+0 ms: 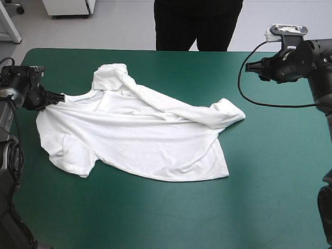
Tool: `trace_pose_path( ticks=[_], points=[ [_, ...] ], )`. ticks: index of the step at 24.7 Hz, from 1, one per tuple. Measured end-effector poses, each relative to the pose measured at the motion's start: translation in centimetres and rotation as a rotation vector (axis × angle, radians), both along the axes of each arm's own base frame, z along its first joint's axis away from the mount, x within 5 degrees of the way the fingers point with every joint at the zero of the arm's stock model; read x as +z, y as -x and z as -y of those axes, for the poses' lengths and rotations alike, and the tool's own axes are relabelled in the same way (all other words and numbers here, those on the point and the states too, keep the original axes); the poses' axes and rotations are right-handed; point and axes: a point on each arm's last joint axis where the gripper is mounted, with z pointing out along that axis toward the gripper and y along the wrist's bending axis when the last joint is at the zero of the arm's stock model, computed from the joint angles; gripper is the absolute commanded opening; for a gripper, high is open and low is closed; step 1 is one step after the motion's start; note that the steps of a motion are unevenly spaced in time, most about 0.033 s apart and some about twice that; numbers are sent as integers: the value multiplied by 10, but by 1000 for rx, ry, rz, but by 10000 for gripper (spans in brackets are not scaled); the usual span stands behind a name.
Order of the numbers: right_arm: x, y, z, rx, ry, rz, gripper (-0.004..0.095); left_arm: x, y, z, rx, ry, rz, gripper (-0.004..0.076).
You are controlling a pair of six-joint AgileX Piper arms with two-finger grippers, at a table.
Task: Fold the cloth
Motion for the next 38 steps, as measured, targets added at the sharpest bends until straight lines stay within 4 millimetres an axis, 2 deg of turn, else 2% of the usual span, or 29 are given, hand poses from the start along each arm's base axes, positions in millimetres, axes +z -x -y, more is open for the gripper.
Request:
trace_pose_path(
  ticks=[6, 11, 18, 22, 24, 26, 28, 29, 31, 35, 38],
  points=[
    [0, 0, 0, 0, 0, 0, 418, -13, -35, -11, 6, -27, 4, -9],
    [0, 0, 0, 0, 0, -1, 418, -18, -53, -16, 24, -28, 42, -9],
    [0, 0, 0, 0, 0, -1, 418, -21, -65, -30, 105, -65, 133, -9],
    [1, 0, -3, 8, -30, 4, 414, -26, -64, -49, 153, -52, 148, 7],
    [1, 0, -4, 15, -41, 5, 414, -27, -62, -53, 139, -39, 139, 121],
    [1, 0, -4, 17, -44, 6, 414, -27, -63, -49, 61, -17, 134, 412],
    [1, 0, -4, 19, -45, 5, 414, -27, -65, -43, 7, 32, 138, 591],
    [1, 0, -4, 19, -45, 5, 414, -25, -62, -40, -1, 60, 123, 615],
    [1, 0, -4, 19, -45, 5, 414, -20, -55, -36, -3, 94, 72, 602],
    [1, 0, -4, 20, -46, 5, 414, 11, -33, -24, -32, 165, -8, 526],
    [1, 0, -4, 20, -46, 4, 414, 50, -15, -1, -119, 209, 10, 464]
  ],
)
